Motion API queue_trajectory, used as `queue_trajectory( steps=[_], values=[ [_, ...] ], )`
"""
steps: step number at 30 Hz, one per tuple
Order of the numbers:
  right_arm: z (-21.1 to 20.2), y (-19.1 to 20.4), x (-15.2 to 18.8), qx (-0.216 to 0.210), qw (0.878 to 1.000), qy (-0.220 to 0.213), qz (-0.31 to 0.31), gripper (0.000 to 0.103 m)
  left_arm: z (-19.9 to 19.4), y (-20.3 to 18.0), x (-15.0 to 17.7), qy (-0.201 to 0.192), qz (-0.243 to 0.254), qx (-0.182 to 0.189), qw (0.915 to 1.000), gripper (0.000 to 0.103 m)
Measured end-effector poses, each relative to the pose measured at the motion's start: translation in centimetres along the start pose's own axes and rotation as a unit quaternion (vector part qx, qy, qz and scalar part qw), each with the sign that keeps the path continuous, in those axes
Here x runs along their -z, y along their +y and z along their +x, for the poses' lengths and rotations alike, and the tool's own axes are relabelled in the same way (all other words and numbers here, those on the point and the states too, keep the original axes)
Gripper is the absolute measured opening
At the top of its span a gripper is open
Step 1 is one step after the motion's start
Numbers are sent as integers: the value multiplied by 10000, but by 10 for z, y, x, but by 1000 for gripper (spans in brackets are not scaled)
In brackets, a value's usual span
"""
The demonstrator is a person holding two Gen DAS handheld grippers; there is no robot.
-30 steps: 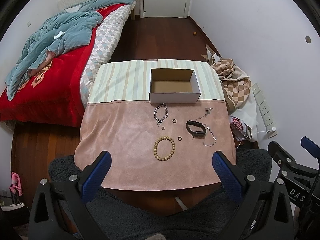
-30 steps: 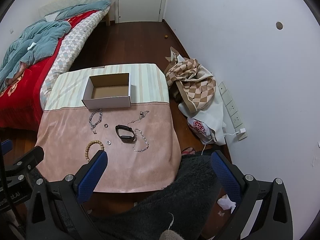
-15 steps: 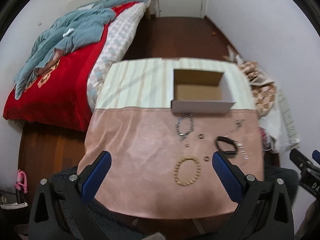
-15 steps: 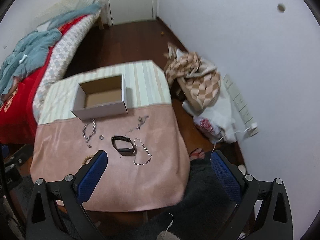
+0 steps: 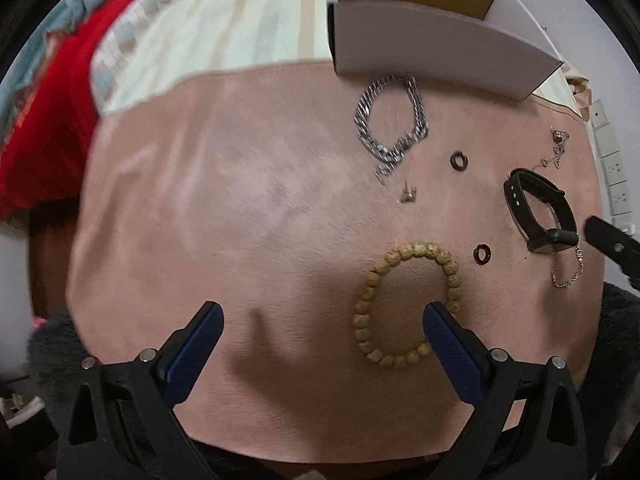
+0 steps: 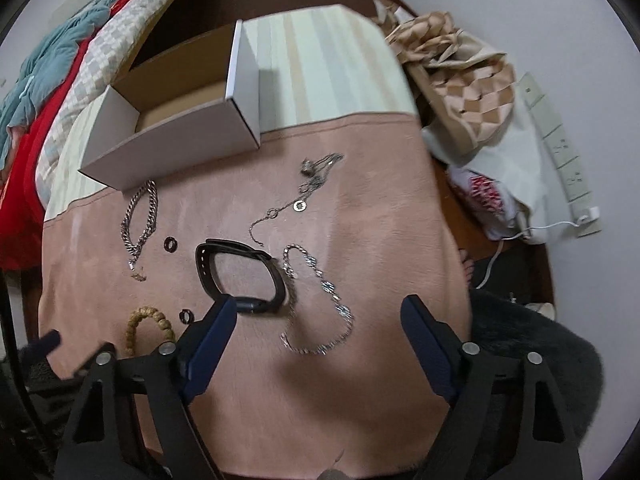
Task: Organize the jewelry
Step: 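Grasp the wooden bead bracelet with the left tool while the right tool grasps the black watch band, then carry both items into the white box and open both tools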
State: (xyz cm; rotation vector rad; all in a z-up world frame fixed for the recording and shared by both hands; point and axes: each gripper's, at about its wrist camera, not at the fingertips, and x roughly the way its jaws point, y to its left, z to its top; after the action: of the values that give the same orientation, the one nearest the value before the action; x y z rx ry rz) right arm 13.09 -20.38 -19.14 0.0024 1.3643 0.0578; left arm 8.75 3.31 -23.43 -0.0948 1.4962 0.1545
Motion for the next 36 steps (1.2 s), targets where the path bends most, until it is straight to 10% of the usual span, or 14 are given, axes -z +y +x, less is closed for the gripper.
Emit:
queue_trajectory(
  steps=[11, 13, 26, 36],
  values=[
    [36, 12, -3, -380, 9986, 343, -103, 31, 11, -3, 5, -271, 294, 296, 9988, 7],
    [38, 16, 0, -431, 9982, 393, -130, 7, 9, 0, 6, -301, 287, 344, 9985, 7],
    [-8, 23, 8, -765, 9970, -141, -55, 3, -86, 31, 3, -940, 221, 859, 9916, 6],
    [-67, 33, -54, -1187, 9905, -693, 4, 3, -150, 10, -90, -1703, 220, 1320, 9763, 6]
  ],
)
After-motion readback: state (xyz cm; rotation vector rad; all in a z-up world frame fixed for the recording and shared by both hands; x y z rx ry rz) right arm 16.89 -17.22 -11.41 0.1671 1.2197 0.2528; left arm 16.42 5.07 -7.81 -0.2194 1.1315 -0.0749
